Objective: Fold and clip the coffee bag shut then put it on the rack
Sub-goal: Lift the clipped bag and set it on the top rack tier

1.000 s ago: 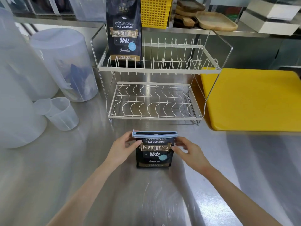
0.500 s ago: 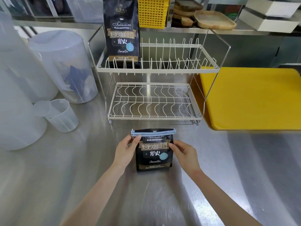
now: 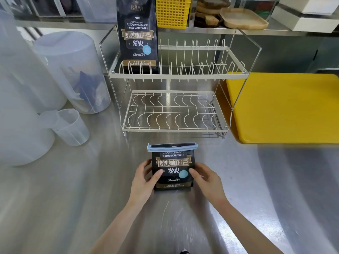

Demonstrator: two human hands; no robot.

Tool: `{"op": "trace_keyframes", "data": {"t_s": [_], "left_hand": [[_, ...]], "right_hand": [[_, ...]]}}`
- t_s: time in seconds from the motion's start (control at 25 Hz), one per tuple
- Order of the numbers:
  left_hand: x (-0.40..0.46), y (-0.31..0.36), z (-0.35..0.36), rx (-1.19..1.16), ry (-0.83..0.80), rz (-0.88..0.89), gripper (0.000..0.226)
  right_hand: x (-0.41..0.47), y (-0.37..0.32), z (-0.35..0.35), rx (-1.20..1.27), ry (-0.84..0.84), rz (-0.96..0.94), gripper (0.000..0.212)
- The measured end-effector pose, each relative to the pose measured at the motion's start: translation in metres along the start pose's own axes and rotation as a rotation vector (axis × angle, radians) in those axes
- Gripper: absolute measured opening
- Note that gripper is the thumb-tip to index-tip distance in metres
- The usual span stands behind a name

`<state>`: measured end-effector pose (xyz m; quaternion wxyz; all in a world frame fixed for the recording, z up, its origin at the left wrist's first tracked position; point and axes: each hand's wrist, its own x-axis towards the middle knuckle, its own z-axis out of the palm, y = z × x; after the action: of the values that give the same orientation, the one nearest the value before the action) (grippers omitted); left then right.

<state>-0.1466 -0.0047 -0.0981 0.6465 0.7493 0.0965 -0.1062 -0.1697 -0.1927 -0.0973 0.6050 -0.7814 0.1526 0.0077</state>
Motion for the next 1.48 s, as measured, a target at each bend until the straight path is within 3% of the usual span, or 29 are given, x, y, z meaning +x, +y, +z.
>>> {"op": "trace_keyframes", "data": {"t_s": [0.24, 0.4, 0.48, 0.68, 0.88, 1.48], "left_hand": [[-0.008, -0.011, 0.0, 0.098, 0.004, -0.003, 0.033], [-0.009, -0.011, 0.001, 0.134, 0.021, -0.033, 0.046], [-0.011, -0.009, 0.004, 0.095, 0.038, -0.028, 0.039], [-0.005, 0.019, 0.008, 0.037, 0.086, 0.085, 0.036], [0.001, 0.047, 0.008, 0.07, 0.083, 0.221, 0.036], [0.031, 0.153, -0.006, -0.035, 0.142, 0.494, 0.042]], "right_hand": [[-0.005, 0.013, 0.004, -0.063, 0.056, 0.027, 0.027], [0.001, 0.007, 0.006, -0.066, 0.085, -0.007, 0.022], [0.002, 0.004, 0.005, -0.057, 0.107, -0.017, 0.018], [0.001, -0.013, 0.0, -0.011, 0.19, -0.052, 0.006], [0.008, -0.044, -0.007, 0.033, 0.265, -0.126, 0.012], [0.045, -0.154, -0.035, 0.168, 0.213, -0.495, 0.025]]}}
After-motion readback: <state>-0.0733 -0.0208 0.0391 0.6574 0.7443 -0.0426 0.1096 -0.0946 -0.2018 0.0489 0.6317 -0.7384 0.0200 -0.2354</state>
